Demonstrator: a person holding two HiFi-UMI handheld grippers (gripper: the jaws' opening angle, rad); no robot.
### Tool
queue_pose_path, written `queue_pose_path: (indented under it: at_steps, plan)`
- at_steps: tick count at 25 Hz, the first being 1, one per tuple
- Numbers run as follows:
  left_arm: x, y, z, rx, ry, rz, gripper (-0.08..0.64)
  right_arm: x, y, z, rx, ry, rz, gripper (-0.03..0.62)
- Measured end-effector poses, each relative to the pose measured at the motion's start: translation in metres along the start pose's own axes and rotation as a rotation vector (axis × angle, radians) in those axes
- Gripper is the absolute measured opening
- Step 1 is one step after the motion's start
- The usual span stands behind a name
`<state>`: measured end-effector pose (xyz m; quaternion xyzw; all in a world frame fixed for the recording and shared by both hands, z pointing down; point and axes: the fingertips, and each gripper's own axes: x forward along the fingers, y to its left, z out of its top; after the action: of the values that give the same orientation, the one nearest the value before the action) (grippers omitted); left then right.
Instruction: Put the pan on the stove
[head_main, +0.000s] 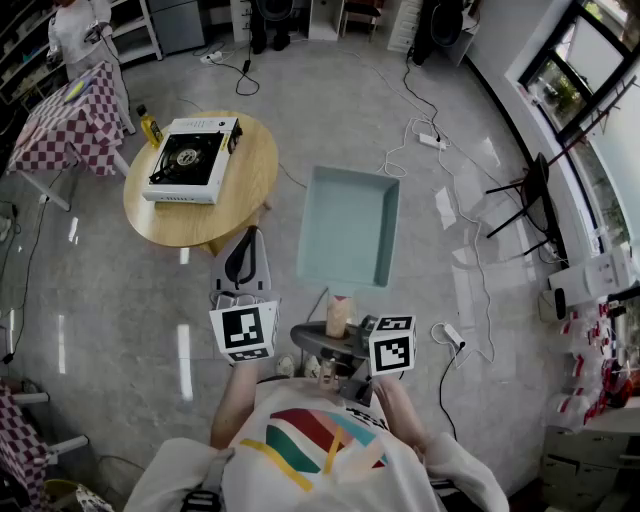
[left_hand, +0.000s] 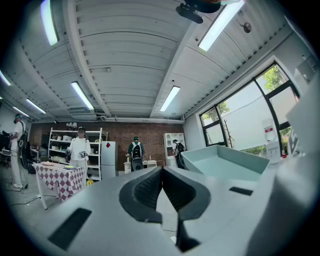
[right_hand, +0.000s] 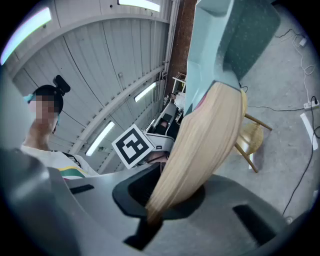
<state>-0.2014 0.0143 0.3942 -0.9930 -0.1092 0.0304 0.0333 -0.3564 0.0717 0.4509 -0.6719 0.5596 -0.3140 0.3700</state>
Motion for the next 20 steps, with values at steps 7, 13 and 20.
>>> queue_pose_path:
  at_steps: [7, 13, 20]
  plan:
    - [-0.0015, 0.0009, 0.0004, -0.006, 0.007, -0.009, 0.006, 0.0009, 0.0020, 0.0000, 0.002, -0.009, 0.006, 0.000]
    - [-0.0016, 0.0055, -0.0033, -0.003, 0.018, -0.007, 0.006, 0.0040, 0.0004, 0.0011, -0.003, -0.009, 0.006, 0.000]
    - [-0.0033, -0.0023, -0.0060, -0.004, 0.025, 0.002, 0.006, 0.0009, 0.0047, 0.0013, -0.052, 0.011, 0.021, -0.002]
